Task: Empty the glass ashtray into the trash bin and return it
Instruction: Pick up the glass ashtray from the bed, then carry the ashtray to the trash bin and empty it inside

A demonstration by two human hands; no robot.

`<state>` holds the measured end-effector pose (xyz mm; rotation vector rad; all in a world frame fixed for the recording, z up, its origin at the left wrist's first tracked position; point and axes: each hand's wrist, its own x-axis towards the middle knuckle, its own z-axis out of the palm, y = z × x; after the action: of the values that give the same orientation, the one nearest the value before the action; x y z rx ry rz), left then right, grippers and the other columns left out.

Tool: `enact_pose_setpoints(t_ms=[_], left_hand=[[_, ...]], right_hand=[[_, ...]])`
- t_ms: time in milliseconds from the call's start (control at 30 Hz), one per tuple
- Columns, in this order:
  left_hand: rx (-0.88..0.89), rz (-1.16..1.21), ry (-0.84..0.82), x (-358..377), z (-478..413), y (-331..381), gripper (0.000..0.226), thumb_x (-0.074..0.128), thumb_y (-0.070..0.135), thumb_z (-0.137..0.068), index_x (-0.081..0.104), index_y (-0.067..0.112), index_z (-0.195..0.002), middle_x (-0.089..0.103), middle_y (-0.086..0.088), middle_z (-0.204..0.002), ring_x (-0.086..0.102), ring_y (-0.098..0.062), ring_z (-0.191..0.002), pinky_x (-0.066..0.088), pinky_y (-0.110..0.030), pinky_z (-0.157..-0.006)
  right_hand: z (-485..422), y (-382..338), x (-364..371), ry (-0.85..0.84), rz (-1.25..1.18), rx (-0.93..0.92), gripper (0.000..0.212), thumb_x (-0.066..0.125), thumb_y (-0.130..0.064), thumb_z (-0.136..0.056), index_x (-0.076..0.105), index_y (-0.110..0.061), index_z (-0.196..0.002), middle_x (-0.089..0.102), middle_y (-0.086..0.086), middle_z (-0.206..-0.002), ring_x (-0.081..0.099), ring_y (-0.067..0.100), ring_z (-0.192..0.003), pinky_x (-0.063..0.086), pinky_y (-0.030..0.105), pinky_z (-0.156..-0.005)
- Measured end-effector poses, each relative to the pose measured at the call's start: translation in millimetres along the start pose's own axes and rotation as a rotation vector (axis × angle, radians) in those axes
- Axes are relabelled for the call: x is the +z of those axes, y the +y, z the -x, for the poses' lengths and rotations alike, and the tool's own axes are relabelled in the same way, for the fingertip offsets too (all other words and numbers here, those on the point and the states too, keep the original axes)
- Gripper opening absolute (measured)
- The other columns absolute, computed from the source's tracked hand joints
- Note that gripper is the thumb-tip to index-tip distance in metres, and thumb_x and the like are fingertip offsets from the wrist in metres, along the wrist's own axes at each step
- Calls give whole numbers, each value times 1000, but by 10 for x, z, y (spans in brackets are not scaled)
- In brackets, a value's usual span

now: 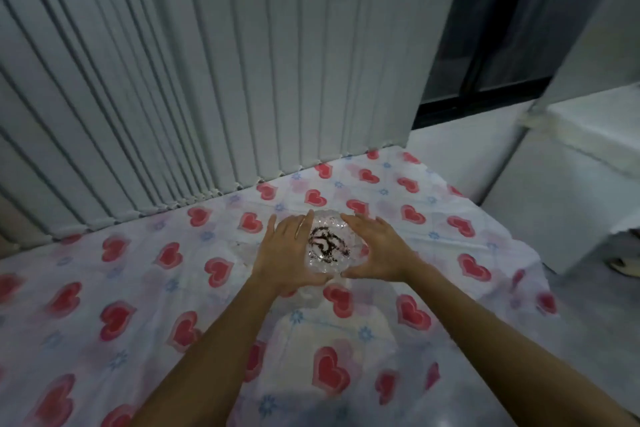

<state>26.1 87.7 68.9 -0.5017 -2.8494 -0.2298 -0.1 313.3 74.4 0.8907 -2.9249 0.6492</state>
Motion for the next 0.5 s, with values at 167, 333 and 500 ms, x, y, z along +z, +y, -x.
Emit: enact_pose_setpoints(t_ms=[167, 333, 500], left_hand=[[207, 5, -16, 9, 61, 728, 121, 42, 87, -54, 40, 3, -141, 58, -16, -131, 52, -35, -125, 27, -62, -111], [452, 70, -40, 111, 64, 1570, 119, 47, 86, -52, 47, 2, -137, 63, -14, -124, 58, -32, -117, 33, -61, -108], [678, 118, -74, 289, 126, 2449, 116, 48, 82, -48, 50, 3, -134, 65, -13, -119, 61, -31, -112, 36, -60, -106]], right_hand=[[977, 96, -177, 78, 14, 205, 112, 62, -74, -59, 19, -26, -151, 31, -1, -156, 20, 23, -146, 14, 49, -120], [2034, 204, -358, 186, 58, 405, 108, 74, -65, -64, 25, -22, -150, 37, 0, -154, 29, 22, -143, 24, 42, -115], [3038, 201, -436, 263, 57, 641, 109, 72, -67, -61, 25, -23, -149, 38, -2, -152, 35, 16, -139, 24, 40, -112]])
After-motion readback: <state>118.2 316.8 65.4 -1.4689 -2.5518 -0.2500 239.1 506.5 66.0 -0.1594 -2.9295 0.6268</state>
